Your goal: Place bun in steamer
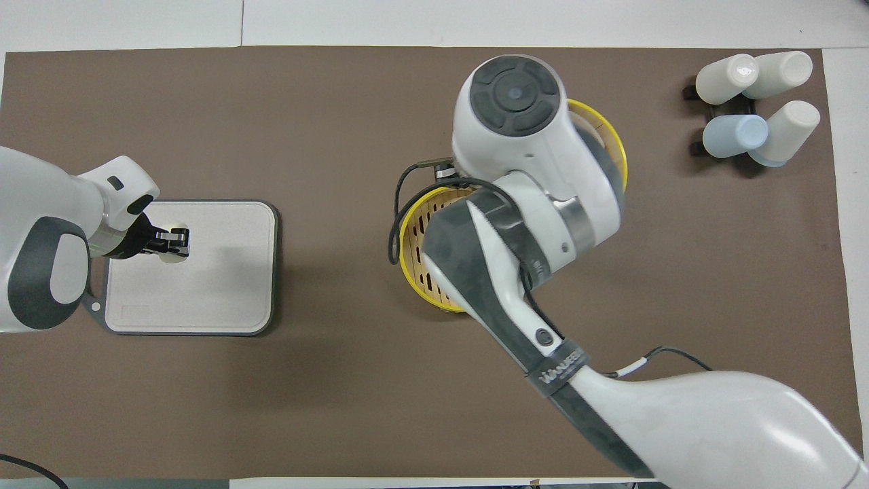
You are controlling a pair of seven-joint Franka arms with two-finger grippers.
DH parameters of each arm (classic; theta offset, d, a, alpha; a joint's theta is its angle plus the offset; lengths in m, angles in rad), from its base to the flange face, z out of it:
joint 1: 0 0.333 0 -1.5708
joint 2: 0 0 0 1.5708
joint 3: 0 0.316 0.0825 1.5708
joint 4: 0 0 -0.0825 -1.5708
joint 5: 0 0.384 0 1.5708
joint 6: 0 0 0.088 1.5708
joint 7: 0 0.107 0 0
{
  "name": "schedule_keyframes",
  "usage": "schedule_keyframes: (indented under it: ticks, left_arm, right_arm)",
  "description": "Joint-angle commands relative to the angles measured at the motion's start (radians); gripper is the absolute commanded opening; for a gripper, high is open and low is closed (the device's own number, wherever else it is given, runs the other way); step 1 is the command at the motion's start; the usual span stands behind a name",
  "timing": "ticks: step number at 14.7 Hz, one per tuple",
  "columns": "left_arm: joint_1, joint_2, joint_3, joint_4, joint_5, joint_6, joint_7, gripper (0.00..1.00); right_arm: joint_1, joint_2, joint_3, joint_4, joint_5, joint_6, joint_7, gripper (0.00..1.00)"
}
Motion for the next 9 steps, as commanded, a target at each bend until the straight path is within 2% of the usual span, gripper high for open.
schedule_keyframes:
  ticks: [1,3,4,7,9]
  left_arm:
    - [-0.115,0.067,0.007,0.206,-0.031,-0.149,-0.213,0.29]
    - [-0.192,0.124,0.007,0.344,-0.063,-0.208,-0.374,0.29]
    - [-0.230,0.140,0.007,0.381,-0.081,-0.208,-0.442,0.29]
    - [-0.372,0.153,0.006,0.378,-0.097,-0.089,-0.623,0.30]
    - [-0.465,0.198,0.006,0.369,-0.097,-0.004,-0.706,0.30]
  right_arm:
    - [-0.114,-0.048,0.012,-0.015,0.011,-0.046,-0.155,0.00]
    - [-0.171,-0.058,0.012,-0.015,0.013,-0.080,-0.227,0.00]
    - [-0.188,-0.058,0.012,-0.015,0.013,-0.105,-0.235,0.00]
    - [-0.231,-0.068,0.011,-0.041,0.013,-0.151,-0.235,0.00]
    - [-0.237,-0.070,0.008,-0.045,0.008,-0.163,-0.225,0.00]
